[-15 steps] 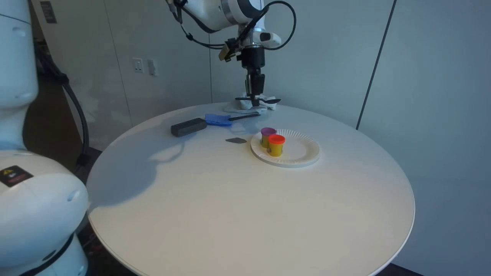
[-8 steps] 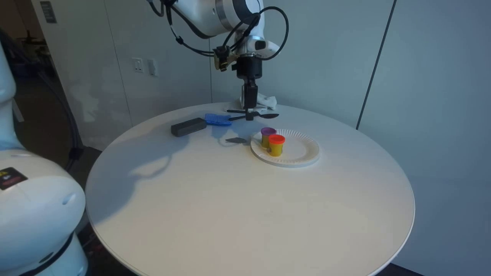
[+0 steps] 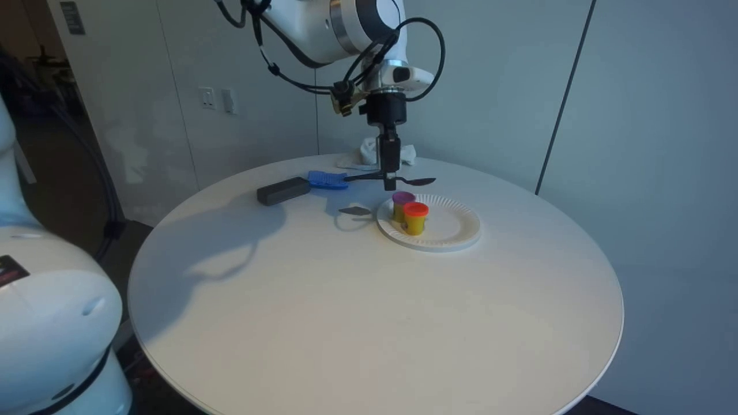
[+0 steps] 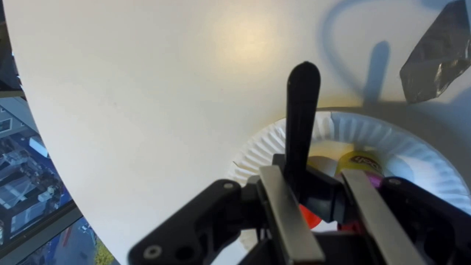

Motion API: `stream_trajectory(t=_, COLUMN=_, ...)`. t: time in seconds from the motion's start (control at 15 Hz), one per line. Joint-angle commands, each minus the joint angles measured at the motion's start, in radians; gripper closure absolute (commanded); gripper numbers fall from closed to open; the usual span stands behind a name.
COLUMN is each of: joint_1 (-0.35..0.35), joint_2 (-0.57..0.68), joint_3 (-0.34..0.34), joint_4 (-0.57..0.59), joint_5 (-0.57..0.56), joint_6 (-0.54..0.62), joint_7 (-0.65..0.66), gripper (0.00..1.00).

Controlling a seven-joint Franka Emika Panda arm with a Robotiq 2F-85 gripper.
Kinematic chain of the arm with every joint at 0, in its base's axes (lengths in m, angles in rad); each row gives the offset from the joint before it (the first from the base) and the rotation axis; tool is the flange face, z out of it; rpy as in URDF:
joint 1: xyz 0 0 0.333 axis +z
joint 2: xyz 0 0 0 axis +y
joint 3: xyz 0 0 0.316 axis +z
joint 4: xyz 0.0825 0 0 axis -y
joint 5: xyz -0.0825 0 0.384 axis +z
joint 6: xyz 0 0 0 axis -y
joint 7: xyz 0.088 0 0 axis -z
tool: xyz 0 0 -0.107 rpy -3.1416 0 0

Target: Put the spice cups and black objects on the plate

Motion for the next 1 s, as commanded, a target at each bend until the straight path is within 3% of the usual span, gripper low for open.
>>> stream_trajectory(t=0.0, joint_1=-0.028, joint_2=-0.002, joint_3=0.014, joint_4=-0.027, joint_5=-0.062, joint_6=0.079, joint_7=0.012, gripper=0.92)
stream_trajectory(t=0.33, joint_1=-0.049, joint_2=0.032, joint_3=0.006, joint_4=-0.006, joint_5=-0.078, joint_6=0.136, joint_7=-0.008, gripper=0.92)
stream_trajectory(t=0.4, joint_1=-0.051, joint_2=0.038, joint_3=0.005, joint_4=-0.004, joint_5=-0.073, joint_6=0.144, joint_7=-0.010, gripper=0.67)
stream_trajectory(t=0.47, joint_1=-0.054, joint_2=0.043, joint_3=0.005, joint_4=-0.004, joint_5=-0.068, joint_6=0.153, joint_7=-0.013, gripper=0.66)
stream_trajectory(t=0.67, joint_1=-0.057, joint_2=0.052, joint_3=0.004, joint_4=-0.016, joint_5=-0.065, joint_6=0.181, joint_7=-0.014, gripper=0.49)
stream_trajectory(t=0.93, joint_1=-0.042, joint_2=0.020, joint_3=0.012, joint_4=-0.028, joint_5=-0.115, joint_6=0.192, joint_7=-0.002, gripper=0.16)
